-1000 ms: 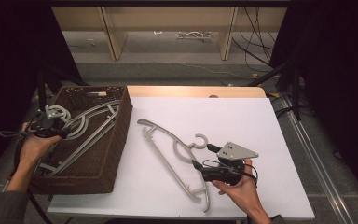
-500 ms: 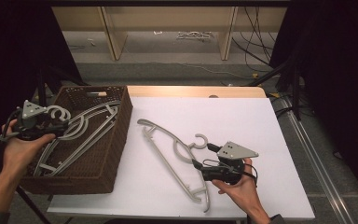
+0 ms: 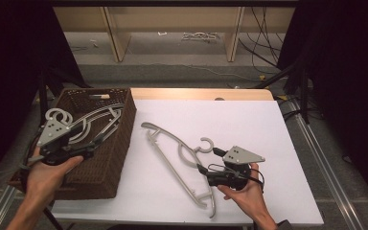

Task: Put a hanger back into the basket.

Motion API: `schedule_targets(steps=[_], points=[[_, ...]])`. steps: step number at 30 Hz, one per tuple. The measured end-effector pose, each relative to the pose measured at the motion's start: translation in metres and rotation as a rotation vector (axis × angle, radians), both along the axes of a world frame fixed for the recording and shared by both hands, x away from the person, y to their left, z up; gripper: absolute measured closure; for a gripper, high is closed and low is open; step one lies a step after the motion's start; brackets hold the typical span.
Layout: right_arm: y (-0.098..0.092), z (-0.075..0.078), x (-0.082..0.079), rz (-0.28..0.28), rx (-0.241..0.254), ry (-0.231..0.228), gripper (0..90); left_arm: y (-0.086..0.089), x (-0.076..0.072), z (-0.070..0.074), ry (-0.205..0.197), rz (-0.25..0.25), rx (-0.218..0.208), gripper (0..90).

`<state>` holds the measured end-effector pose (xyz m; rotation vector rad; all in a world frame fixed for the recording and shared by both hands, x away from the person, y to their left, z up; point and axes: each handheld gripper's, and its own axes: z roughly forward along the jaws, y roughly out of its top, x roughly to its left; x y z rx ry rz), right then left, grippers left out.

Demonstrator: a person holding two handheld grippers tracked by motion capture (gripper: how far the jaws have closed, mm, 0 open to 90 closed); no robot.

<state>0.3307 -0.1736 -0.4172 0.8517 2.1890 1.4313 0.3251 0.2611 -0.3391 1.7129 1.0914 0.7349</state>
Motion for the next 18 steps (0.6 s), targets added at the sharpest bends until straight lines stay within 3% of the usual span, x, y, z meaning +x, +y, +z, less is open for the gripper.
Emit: schedule_targets(steps=[1,6,9,14,18], points=[[0.001,0.000,0.000,-0.001,0.008,-0.005,24.3,-0.006,-0.002,-0.002,-0.004,-0.018,-0.028,24.1],[0.000,-0.001,0.000,-0.002,0.005,0.014,24.0,-0.031,-0.011,-0.011,-0.025,-0.067,-0.075,19.0],[0.000,-0.001,0.000,0.002,0.008,0.022,23.8,-0.047,-0.017,-0.020,-0.029,-0.124,-0.102,18.4],[-0.003,-0.004,0.001,0.001,0.021,0.028,22.9,-0.065,-0.023,-0.036,-0.051,-0.158,-0.148,17.3],[-0.005,-0.005,0.001,-0.016,0.031,0.018,22.0,-0.078,-0.029,-0.048,-0.101,-0.199,-0.130,17.3]])
